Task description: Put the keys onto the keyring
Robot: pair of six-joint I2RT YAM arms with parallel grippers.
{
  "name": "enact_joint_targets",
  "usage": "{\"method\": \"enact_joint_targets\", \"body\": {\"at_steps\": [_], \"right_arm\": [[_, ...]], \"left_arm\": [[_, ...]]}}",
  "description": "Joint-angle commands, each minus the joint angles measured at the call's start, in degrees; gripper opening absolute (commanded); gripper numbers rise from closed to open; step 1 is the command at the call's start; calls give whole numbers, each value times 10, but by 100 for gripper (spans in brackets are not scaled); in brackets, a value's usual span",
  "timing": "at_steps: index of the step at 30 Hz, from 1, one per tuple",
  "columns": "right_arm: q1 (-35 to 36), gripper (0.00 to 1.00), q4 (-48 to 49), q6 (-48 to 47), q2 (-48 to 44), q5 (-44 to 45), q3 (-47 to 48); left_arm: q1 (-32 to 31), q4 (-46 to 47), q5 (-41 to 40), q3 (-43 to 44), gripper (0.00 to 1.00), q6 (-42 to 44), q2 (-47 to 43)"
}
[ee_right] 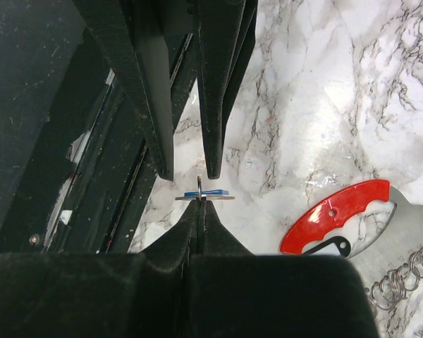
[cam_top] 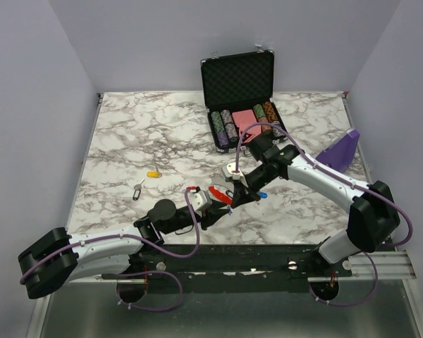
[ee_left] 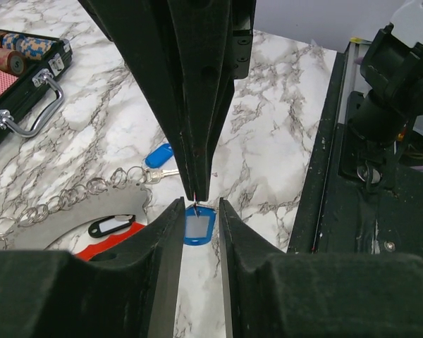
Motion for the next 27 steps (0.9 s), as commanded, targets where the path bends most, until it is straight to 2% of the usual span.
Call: {"method": "enact_joint_targets", "body": {"at_steps": [1, 17, 27], "right_arm": [[5, 1, -18, -14, 4, -11, 14], [5, 1, -24, -19, 4, -16, 16], [6, 1, -26, -20, 4, -23, 17]], "left_arm": [[2, 20, 9, 4, 33, 7, 4], [2, 14, 15, 15, 30, 9, 16], [2, 20, 22, 20, 23, 7, 29]]}}
